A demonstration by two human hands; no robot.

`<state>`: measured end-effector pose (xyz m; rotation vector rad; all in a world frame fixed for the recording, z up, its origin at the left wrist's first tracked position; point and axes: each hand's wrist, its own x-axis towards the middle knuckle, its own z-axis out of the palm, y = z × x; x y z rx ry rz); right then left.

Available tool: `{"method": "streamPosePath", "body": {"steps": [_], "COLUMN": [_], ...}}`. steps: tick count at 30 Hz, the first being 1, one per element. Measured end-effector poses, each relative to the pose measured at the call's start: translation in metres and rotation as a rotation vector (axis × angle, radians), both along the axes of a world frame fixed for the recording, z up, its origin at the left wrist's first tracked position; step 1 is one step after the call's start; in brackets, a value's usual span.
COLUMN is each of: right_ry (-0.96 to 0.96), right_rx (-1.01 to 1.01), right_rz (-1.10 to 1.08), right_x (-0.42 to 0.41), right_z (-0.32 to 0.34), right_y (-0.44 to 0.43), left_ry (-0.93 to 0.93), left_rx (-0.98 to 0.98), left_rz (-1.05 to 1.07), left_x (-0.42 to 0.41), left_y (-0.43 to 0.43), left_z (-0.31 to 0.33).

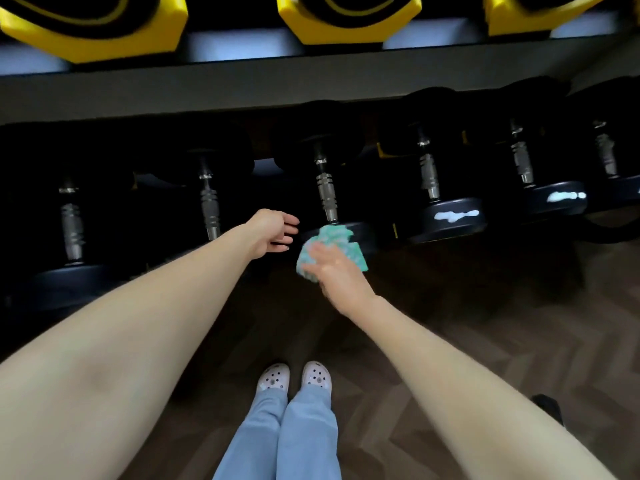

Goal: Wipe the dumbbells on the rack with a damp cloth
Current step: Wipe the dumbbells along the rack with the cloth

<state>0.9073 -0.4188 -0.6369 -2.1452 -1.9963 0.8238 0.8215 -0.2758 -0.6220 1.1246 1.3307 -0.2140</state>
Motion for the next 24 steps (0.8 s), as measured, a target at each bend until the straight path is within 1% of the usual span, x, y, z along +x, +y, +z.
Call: {"method": "streamPosePath", "body": {"steps": [2,3,4,5,6,7,8,9,11,12,13,14,16,18,20,22,24], "right_ry": [-0.053,-0.081,-0.094,-0.103,-0.101,-0.088,-0.082,-0.035,0.147,0.218,0.253,0.288,0.374,0.366,0.360,0.402,0.375], "right_rx": [-0.119,-0.149,-0.140,-0.095,-0.011,0.093,0.188,0.236,0.190,0.144,0.126,0.110,0.066,0.028,0.052,0.076,0.104], "right_rz": [0.295,0.375,0.397,0.349,0.247,0.071,-0.133,-0.364,-0.795,-0.918,-0.949,-0.933,-0.828,-0.726,-0.648,-0.549,-0.406], "right_x": [0.008,0.013,0.019,0.026,0.034,0.042,0.051,0.060,0.079,0.086,0.095,0.100,0.112,0.121,0.128,0.123,0.117], "right_z": [-0.001,0.003,0.009,0.015,0.022,0.025,0.032,0.040,0.049,0.052,0.051,0.050,0.040,0.025,0.009,0.000,-0.015], "right_y": [0.000,-0.001,-0.003,-0.006,-0.009,-0.011,-0.012,-0.009,0.007,0.016,0.028,0.038,0.064,0.087,0.110,0.121,0.132], "left_ry": [0.002,0.006,0.009,0.009,0.010,0.012,0.013,0.016,0.033,0.043,0.051,0.056,0.068,0.080,0.103,0.152,0.228], "left_rx": [-0.001,-0.003,-0.005,-0.010,-0.017,-0.021,-0.026,-0.032,-0.041,-0.045,-0.050,-0.050,-0.055,-0.076,-0.104,-0.127,-0.115], "left_rz": [-0.005,-0.002,0.003,0.009,0.018,0.029,0.046,0.064,0.086,0.087,0.087,0.078,0.080,0.088,0.099,0.080,0.063], "left_x": [0.003,0.005,0.006,0.009,0.011,0.013,0.016,0.019,0.025,0.028,0.033,0.035,0.043,0.051,0.058,0.061,0.062], "left_y": [0.000,0.001,0.002,0.002,0.002,0.001,0.002,0.003,0.005,0.006,0.009,0.010,0.016,0.023,0.033,0.035,0.033], "left_z": [0.003,0.004,0.006,0.008,0.009,0.010,0.010,0.011,0.012,0.012,0.011,0.011,0.008,0.002,-0.009,-0.018,-0.031]}}
